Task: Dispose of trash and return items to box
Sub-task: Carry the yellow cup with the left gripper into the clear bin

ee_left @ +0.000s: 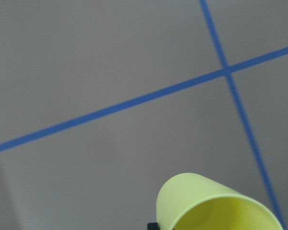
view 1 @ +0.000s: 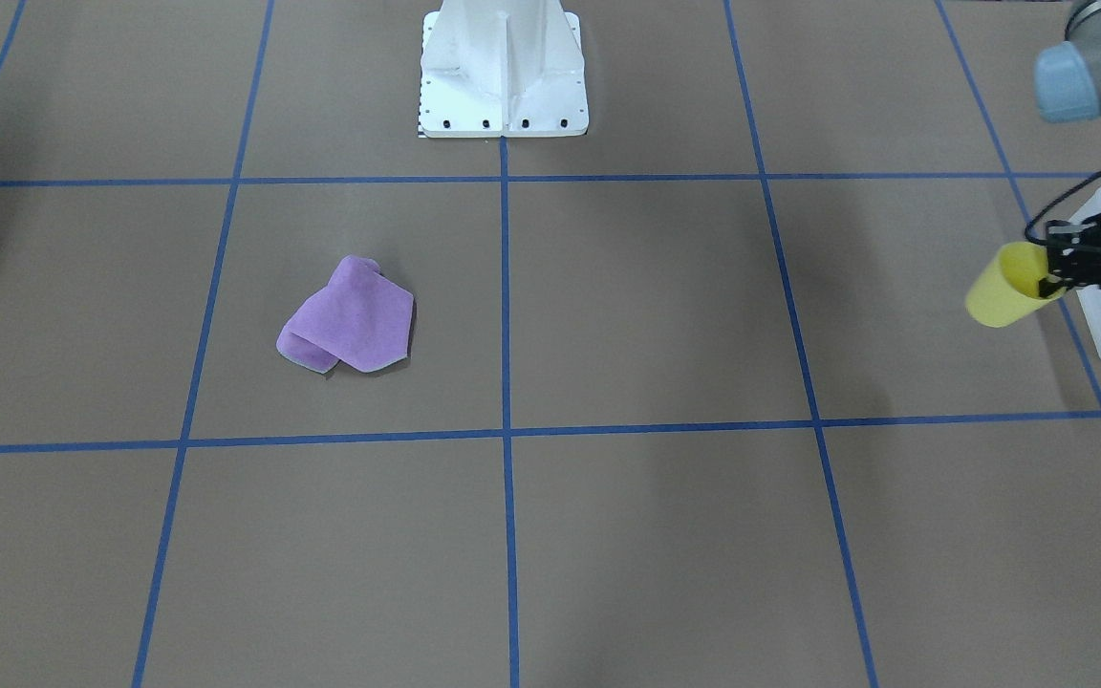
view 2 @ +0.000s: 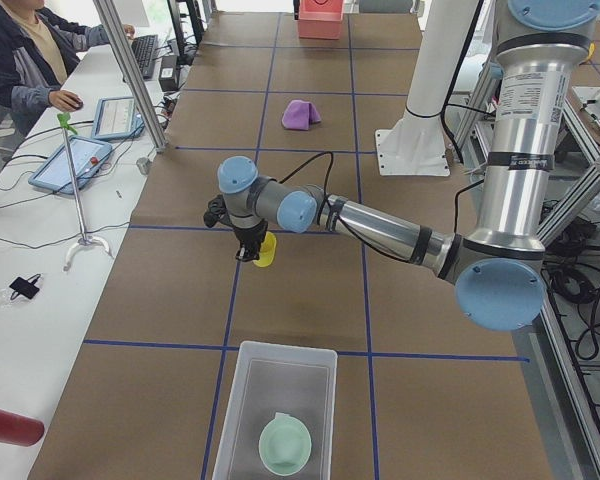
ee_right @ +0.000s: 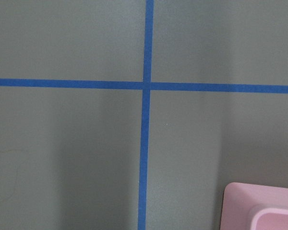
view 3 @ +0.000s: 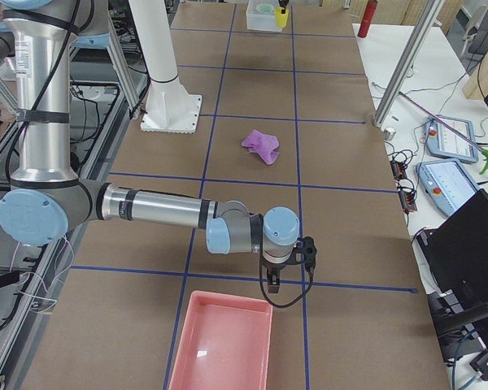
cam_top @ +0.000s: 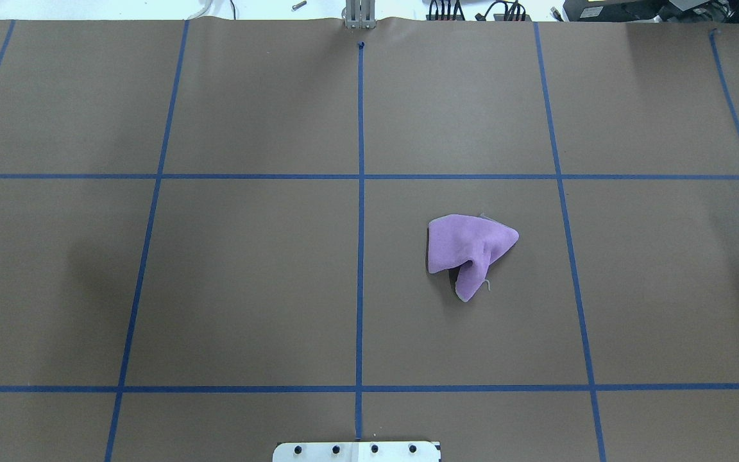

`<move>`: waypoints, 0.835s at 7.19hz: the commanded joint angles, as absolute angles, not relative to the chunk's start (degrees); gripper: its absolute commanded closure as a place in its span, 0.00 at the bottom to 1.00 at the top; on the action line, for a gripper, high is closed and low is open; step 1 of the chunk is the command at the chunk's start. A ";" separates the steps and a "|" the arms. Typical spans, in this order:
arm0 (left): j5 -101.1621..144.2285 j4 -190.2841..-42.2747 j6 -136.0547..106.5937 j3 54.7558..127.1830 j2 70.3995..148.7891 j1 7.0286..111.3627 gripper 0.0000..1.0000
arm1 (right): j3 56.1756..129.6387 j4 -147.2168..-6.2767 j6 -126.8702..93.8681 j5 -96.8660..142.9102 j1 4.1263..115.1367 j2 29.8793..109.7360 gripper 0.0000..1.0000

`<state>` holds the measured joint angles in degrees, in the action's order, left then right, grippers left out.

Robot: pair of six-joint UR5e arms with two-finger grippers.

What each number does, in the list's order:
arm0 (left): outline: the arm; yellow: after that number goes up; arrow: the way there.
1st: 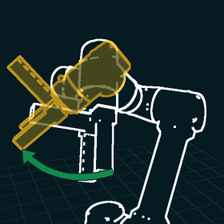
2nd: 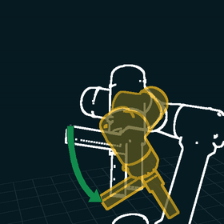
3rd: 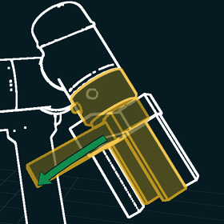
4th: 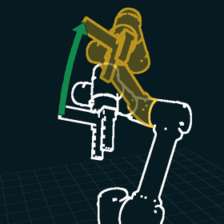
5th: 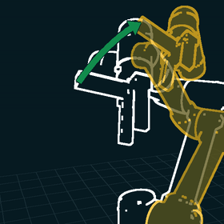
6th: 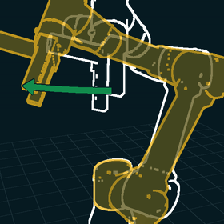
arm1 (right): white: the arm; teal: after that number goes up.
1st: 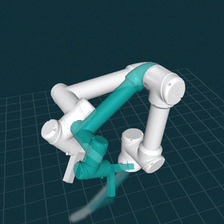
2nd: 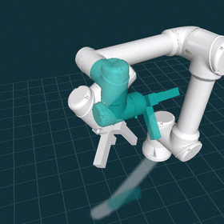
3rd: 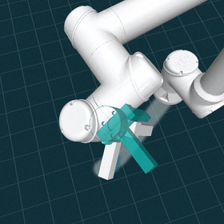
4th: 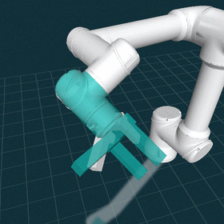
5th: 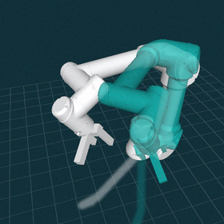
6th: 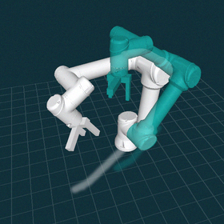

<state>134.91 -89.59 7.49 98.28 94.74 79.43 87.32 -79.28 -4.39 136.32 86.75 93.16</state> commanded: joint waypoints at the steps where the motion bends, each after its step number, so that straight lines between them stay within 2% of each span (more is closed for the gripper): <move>1: 135.00 -88.94 24.46 89.07 95.18 89.52 1.00 | 87.36 -79.28 -4.31 136.23 86.75 93.16 0.00; 4: 135.35 -91.04 33.57 81.76 92.83 94.30 1.00 | 87.36 -79.28 -4.31 136.14 86.75 93.16 0.00; 6: 135.35 -104.43 27.39 71.51 93.86 93.96 1.00 | 87.45 -79.19 -4.31 136.06 86.75 93.16 0.00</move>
<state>135.33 -96.53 31.34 77.79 93.27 94.02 87.40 -79.26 -4.31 136.12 86.75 93.16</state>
